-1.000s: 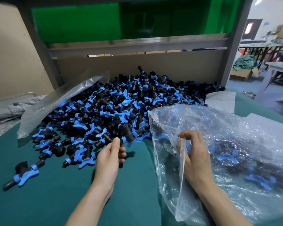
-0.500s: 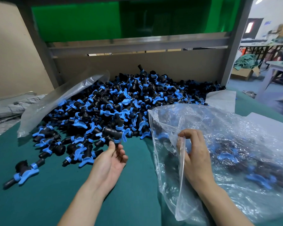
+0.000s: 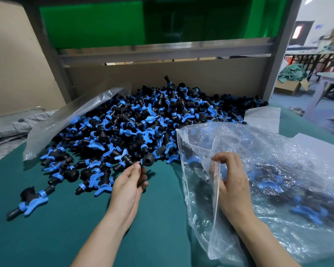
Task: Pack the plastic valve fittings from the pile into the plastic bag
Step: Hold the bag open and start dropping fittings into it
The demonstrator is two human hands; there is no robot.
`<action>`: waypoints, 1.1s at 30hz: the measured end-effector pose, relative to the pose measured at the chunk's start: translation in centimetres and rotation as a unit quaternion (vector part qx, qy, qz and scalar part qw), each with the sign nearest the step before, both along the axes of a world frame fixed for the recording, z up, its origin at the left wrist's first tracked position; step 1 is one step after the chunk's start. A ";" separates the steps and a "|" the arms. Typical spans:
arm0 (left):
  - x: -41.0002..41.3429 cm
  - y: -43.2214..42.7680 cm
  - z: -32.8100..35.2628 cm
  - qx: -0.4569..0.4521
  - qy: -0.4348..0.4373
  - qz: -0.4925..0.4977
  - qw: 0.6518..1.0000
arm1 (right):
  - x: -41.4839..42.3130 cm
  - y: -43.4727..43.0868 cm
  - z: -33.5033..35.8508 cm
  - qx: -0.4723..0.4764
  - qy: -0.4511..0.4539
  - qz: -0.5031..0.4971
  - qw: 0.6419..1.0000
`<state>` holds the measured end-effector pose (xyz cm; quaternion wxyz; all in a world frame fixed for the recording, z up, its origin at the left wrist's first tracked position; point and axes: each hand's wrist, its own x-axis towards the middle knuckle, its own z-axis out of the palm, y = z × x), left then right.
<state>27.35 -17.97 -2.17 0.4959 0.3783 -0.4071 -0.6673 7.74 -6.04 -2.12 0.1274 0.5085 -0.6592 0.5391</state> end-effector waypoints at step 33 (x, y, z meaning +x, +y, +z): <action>0.3 -0.2 0.0 0.006 0.002 0.011 1.000 | 0.0 0.1 0.1 0.014 -0.004 -0.004 1.000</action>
